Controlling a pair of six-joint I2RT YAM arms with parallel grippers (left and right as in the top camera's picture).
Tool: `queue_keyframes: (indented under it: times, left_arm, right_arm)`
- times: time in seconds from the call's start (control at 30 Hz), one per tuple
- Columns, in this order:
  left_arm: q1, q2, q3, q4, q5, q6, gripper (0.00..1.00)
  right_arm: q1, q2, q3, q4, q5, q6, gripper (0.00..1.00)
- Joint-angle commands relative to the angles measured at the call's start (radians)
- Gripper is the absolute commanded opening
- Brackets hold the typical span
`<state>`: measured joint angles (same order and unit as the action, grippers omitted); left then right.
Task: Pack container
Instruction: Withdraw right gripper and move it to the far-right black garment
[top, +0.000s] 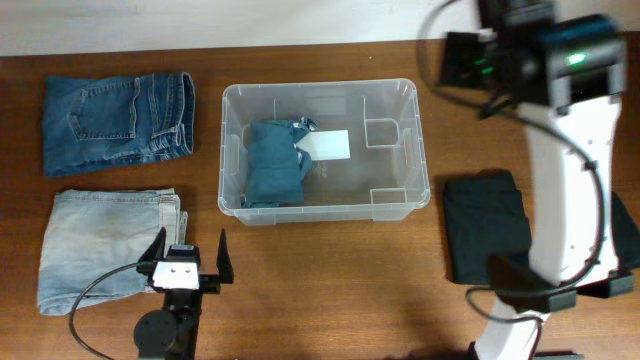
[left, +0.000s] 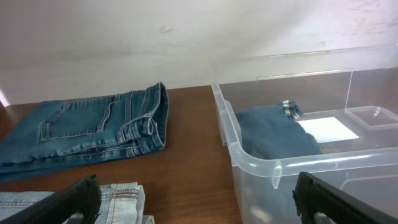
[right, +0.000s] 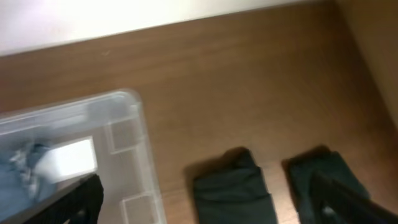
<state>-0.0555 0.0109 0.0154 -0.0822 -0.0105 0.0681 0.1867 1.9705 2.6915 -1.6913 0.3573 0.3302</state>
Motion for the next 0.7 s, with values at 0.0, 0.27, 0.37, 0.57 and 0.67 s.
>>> queue_keyframes:
  times: [0.0,0.27,0.37,0.57,0.67]
  left_arm:
    - [0.006,-0.006,-0.006,0.0,0.007,0.013,1.0]
    - [0.006,-0.006,-0.006,0.0,0.007,0.013,0.99]
    - [0.006,-0.006,-0.006,0.0,0.007,0.013,0.99]
    - [0.006,-0.006,-0.006,0.0,0.007,0.013,0.99]
    - [0.006,-0.006,-0.006,0.0,0.007,0.013,0.99]
  right_arm:
    - [-0.15,-0.007,-0.03,-0.008,-0.111,0.003,0.99]
    - [-0.414,-0.007,-0.221,-0.008,-0.198,0.006,0.99]
    - [-0.507,-0.007,-0.326,-0.007,-0.196,0.089,0.99]
    - [-0.72,-0.007,-0.533,0.009,-0.203,0.425,0.99]
    - [-0.822,-0.007,-0.623,0.046,-0.249,0.454,0.99]
